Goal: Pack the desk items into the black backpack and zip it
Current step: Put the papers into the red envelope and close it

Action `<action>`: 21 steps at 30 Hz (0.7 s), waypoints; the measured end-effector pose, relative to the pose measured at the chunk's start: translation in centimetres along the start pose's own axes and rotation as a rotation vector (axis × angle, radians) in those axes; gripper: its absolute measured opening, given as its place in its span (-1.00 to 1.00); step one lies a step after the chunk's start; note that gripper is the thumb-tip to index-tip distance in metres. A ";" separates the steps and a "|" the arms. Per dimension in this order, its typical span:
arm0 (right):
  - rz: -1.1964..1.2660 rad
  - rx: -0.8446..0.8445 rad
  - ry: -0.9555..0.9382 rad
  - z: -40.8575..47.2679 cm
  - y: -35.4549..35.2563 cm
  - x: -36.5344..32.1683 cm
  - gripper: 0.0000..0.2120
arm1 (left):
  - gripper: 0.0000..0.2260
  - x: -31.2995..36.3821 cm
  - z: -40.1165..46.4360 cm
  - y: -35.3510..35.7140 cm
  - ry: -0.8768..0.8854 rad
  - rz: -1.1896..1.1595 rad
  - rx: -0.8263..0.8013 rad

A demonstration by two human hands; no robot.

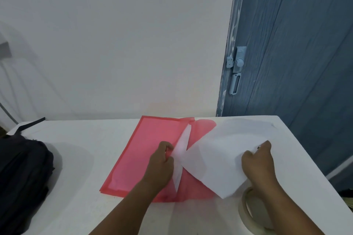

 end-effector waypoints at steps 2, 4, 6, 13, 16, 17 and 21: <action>-0.003 -0.021 -0.012 -0.4 0.4 -0.1 -0.63 | -0.73 0.3 0.0 0.4 0.011 0.007 -0.014; -0.007 -0.037 -0.034 -0.8 1.4 0.0 -0.64 | -0.73 0.6 -0.1 0.8 0.017 0.022 -0.019; 0.027 -0.057 -0.041 -1.2 2.2 0.2 -0.71 | -0.72 0.7 -0.3 0.9 0.015 0.038 -0.018; 0.173 -0.042 -0.140 -2.3 2.9 -0.6 -0.67 | -0.75 0.6 -0.4 0.5 -0.008 0.059 -0.017; 0.248 0.021 -0.248 -3.4 1.9 -2.1 -0.65 | -0.76 1.0 -0.4 0.2 0.023 0.089 0.020; 0.268 0.022 -0.268 -3.7 1.9 -2.5 -0.65 | -0.77 1.0 -0.3 0.2 0.024 0.092 0.032; 0.169 -0.081 -0.241 -3.3 3.6 -2.0 -0.60 | -0.82 0.5 0.0 0.4 -0.016 0.079 0.025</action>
Point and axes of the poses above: each hand's wrist, its own z-axis towards the middle knuckle, its own y-axis out of the palm, x = y × z, the point moved 9 cm from there along z, towards the middle knuckle, and after that the axes turned 5 degrees about -x, right-handed, at the moved point
